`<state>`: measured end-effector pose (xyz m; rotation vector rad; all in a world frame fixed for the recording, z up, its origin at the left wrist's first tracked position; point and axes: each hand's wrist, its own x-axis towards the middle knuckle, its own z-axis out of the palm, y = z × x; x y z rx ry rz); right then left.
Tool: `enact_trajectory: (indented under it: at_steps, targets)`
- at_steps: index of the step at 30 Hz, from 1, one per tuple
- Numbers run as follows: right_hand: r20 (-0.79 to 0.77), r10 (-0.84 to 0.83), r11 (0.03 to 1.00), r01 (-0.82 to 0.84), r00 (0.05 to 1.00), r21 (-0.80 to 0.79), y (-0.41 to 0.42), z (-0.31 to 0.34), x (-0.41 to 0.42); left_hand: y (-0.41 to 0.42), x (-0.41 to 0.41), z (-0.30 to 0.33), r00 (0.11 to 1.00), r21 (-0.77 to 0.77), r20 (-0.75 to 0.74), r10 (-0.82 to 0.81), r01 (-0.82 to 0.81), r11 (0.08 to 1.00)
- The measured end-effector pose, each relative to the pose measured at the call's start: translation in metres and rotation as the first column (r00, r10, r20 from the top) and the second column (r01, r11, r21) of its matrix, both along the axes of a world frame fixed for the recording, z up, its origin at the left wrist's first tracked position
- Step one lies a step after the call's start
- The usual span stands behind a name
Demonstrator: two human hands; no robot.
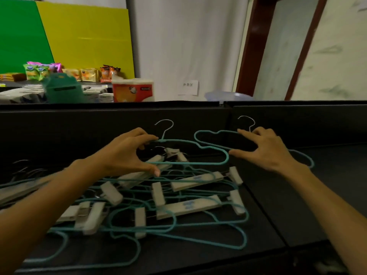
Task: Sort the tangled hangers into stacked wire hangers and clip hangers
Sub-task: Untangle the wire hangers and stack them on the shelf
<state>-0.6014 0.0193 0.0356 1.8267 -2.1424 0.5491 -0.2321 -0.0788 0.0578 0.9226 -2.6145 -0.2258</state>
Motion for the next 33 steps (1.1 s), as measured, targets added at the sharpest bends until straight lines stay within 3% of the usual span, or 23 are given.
enact_trajectory:
  at_steps: [5,10,16,18,22,25,30,33]
  targets:
    - [0.034,-0.007,0.998,0.009,0.999,-0.065,0.042,0.009,-0.097,0.030,-0.129,-0.008,0.993,-0.034,0.120,-0.013,0.017,0.999]
    - [0.180,-0.008,0.996,0.024,0.984,-0.087,0.085,0.014,-0.176,0.056,-0.243,-0.024,0.979,-0.079,0.198,-0.050,0.067,0.995]
    - [0.303,-0.060,0.994,0.086,0.951,-0.073,0.114,0.001,-0.236,0.063,-0.354,-0.046,0.944,-0.007,0.318,-0.092,0.099,0.995]
    - [0.307,-0.086,0.994,0.103,0.948,-0.041,0.117,-0.009,-0.247,0.060,-0.380,-0.061,0.927,0.086,0.346,-0.144,0.122,0.989]
    - [0.254,-0.141,0.990,0.133,0.957,0.052,0.112,-0.028,-0.260,0.050,-0.411,-0.081,0.910,0.204,0.350,-0.225,0.160,0.966]
    - [0.206,-0.162,0.982,0.138,0.965,0.127,0.106,-0.040,-0.256,0.035,-0.418,-0.086,0.905,0.192,0.379,-0.192,0.126,0.973]
    - [0.167,-0.175,0.968,0.139,0.970,0.210,0.091,-0.047,-0.243,0.030,-0.412,-0.092,0.911,0.305,0.380,-0.161,0.040,0.951]
    - [0.139,-0.152,0.966,0.118,0.979,0.231,0.079,-0.050,-0.228,0.020,-0.391,-0.084,0.919,0.267,0.386,-0.083,-0.026,0.963]
